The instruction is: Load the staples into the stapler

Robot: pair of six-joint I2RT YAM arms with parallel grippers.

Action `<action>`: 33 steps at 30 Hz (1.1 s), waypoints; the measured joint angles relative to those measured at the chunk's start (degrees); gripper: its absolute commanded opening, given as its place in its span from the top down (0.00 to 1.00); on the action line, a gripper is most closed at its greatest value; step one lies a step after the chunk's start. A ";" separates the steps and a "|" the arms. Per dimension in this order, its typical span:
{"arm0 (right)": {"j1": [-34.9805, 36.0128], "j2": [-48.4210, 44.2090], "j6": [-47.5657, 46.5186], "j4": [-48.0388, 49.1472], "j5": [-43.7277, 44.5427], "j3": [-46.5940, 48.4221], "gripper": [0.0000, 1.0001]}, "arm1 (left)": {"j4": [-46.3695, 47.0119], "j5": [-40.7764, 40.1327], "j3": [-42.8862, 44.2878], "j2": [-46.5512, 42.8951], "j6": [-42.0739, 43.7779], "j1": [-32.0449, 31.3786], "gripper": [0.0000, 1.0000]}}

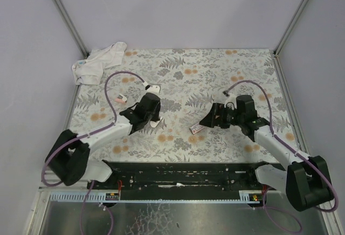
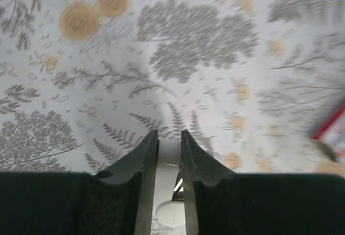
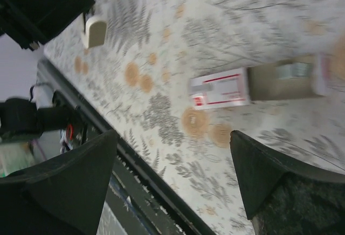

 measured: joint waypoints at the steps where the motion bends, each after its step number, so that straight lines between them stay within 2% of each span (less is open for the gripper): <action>1: 2.34 0.28 0.33 1.29 -0.55 0.02 0.09 | 0.90 -0.09 -0.50 -2.05 -0.31 -1.09 0.97; 8: 13.57 7.15 3.13 9.40 -1.81 1.55 0.11 | 5.55 -1.03 -2.56 -12.35 -3.10 -6.95 0.97; 14: 19.78 10.73 4.50 13.88 -1.14 5.66 0.13 | 6.67 -2.54 -2.64 -15.23 -4.17 -13.81 0.97; 19: 21.90 11.43 5.51 16.37 -0.04 7.28 0.17 | 6.86 -4.24 -2.54 -15.26 -4.28 -18.93 0.98; 24: 22.56 11.85 5.95 17.16 0.96 7.98 0.33 | 6.93 -6.32 -1.07 -14.12 -4.24 -21.99 0.98; 33: 23.39 11.96 5.64 17.53 0.76 8.28 0.81 | 6.51 -10.03 0.35 -12.39 -4.17 -24.04 0.98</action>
